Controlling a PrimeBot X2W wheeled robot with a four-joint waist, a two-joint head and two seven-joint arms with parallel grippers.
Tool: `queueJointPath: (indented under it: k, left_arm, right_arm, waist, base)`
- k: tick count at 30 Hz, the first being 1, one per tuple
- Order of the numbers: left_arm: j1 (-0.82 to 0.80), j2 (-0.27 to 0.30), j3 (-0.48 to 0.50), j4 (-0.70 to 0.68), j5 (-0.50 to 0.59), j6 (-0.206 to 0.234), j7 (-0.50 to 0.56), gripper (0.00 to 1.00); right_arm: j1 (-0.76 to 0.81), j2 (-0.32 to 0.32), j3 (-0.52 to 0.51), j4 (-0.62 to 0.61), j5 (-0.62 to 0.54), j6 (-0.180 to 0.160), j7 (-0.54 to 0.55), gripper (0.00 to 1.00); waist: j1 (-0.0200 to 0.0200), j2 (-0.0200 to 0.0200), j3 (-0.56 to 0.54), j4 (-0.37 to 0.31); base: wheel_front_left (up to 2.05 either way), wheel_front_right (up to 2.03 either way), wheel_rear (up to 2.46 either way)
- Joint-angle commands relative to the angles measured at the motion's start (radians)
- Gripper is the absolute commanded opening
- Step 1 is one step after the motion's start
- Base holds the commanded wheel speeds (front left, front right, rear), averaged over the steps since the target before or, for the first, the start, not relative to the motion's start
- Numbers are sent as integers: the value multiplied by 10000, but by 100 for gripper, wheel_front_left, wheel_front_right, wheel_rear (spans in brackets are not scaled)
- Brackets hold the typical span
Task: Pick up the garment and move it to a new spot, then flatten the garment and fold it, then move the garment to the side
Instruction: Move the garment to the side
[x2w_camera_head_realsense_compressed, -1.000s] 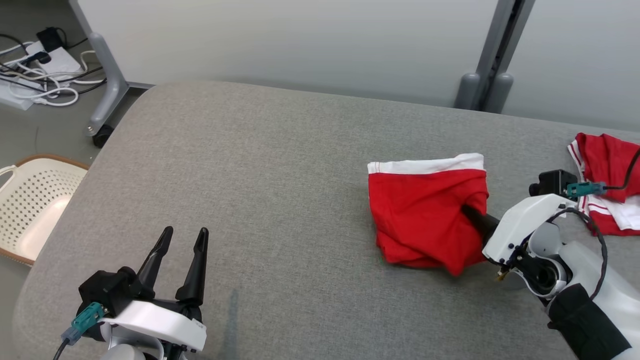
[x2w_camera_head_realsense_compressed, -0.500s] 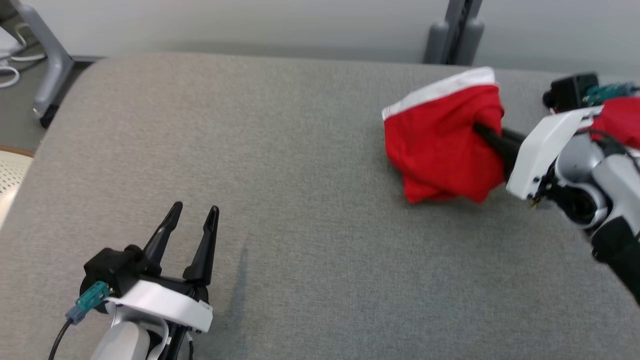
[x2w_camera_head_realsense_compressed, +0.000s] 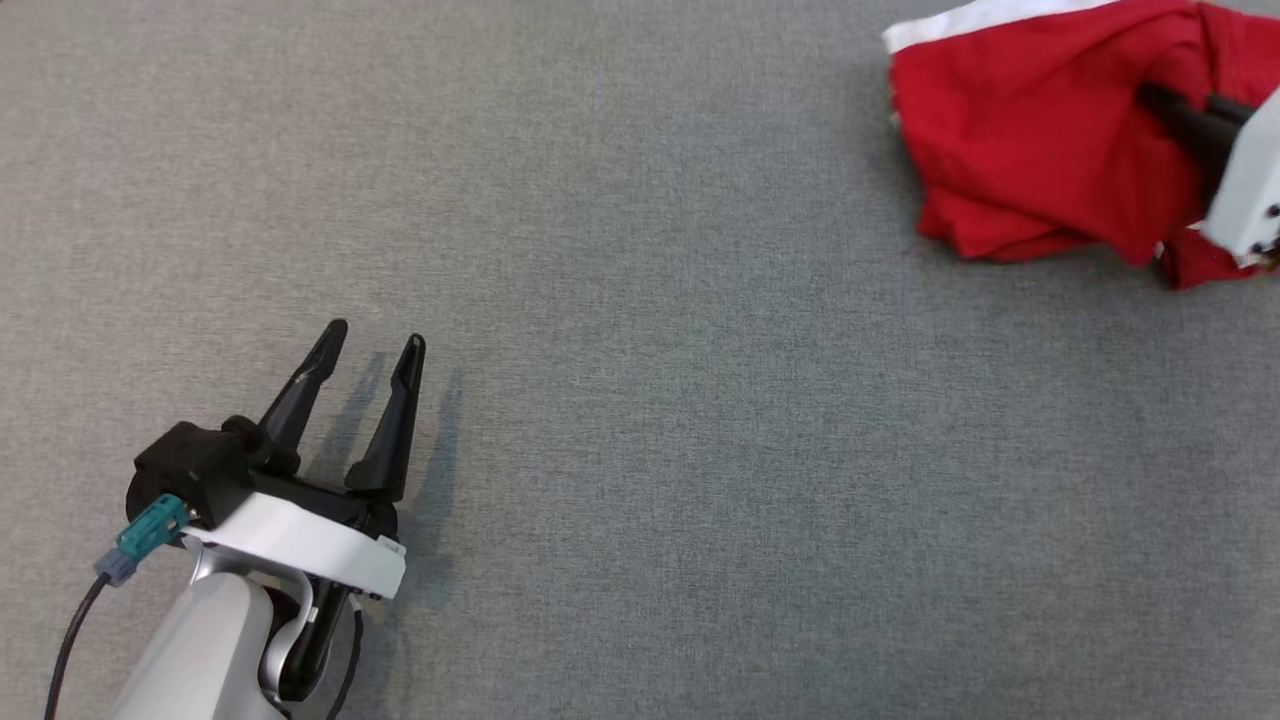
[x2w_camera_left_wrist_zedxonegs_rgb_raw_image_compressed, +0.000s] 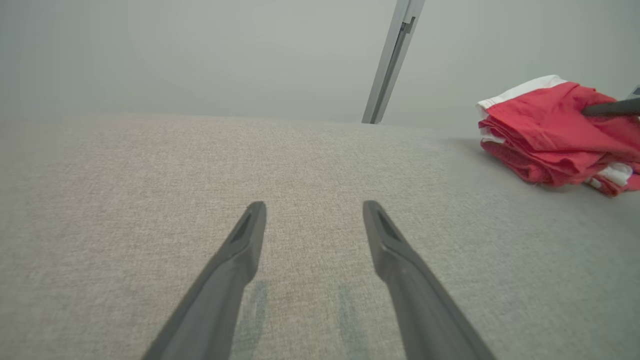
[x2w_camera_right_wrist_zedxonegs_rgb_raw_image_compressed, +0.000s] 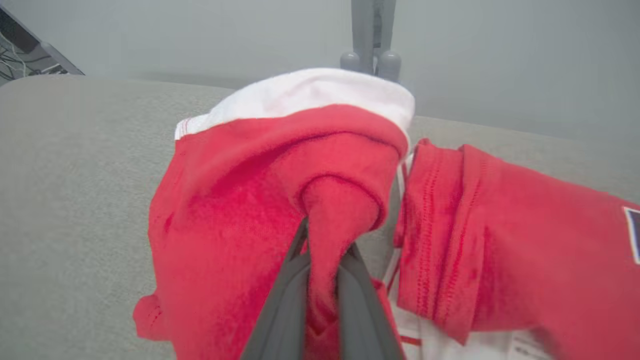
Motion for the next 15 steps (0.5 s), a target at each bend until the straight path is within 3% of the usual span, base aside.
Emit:
queueJointPath:
  k: [1,7,15]
  left_arm:
    - [-162,66,15,-57,-49,-13,-1,100]
    - [-369,210,-12,-132,-57,-13,-1,100]
    - [-481,220,-96,-167,2,-13,-1,100]
  right_arm:
    - [-212,-200,31,69,-84,7,44,0]
    - [-810,-722,214,721,-475,7,420,0]
    - [-1668,-637,309,2157,-1490,4,548,0]
  waist:
    - [0,-1,154,-82]
    - [0,-1,492,-171]
    - [0,-1,798,-280]
  base:
    - [0,0,0]
    - [0,0,0]
    - [0,0,0]
